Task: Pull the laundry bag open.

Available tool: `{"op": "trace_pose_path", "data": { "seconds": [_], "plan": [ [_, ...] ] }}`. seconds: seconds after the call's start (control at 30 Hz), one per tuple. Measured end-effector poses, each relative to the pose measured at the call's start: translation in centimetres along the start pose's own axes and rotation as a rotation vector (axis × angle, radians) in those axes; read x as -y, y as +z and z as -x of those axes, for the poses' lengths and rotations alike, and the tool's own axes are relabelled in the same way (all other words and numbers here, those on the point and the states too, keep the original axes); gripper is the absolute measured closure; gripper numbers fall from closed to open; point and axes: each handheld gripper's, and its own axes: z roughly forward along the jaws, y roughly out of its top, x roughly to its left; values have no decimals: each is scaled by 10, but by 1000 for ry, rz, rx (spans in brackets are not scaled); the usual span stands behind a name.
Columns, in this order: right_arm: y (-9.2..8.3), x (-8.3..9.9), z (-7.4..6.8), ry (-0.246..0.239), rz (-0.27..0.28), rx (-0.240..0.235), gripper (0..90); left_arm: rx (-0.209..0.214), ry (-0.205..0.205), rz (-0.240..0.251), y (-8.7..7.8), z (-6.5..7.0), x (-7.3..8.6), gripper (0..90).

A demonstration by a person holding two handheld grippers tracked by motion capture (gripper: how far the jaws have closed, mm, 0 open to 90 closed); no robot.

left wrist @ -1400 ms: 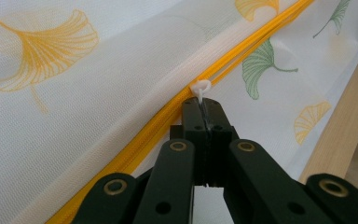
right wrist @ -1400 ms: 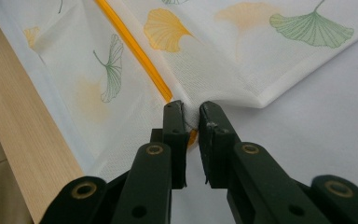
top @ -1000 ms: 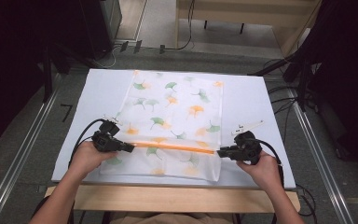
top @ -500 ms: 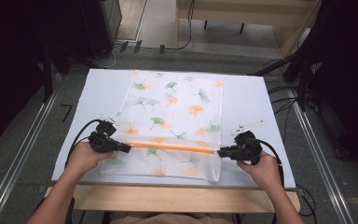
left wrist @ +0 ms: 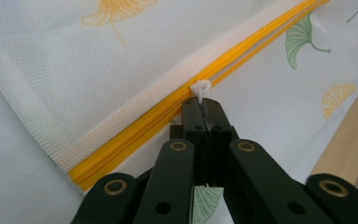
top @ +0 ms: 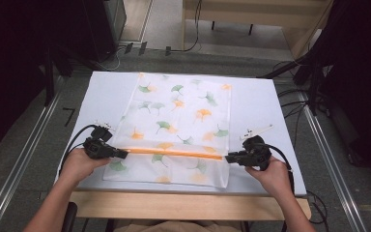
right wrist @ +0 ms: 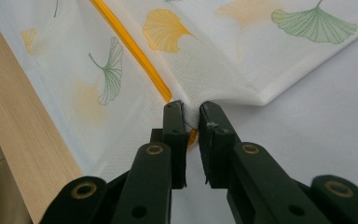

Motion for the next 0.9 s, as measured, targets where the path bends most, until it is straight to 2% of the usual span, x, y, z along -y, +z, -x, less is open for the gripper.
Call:
{"op": "trace_pose_path", "data": {
  "seconds": [0.37,0.53,0.9],
  "plan": [
    [0,0,0,4,-3,-1,830,8,-24,9,-3,-4,1,900],
    [0,0,0,4,-4,-3,830,-6,-22,-1,-4,-6,4,900],
    [1,0,1,-2,-3,0,830,-15,-47,14,-12,-13,13,900]
  ]
}}
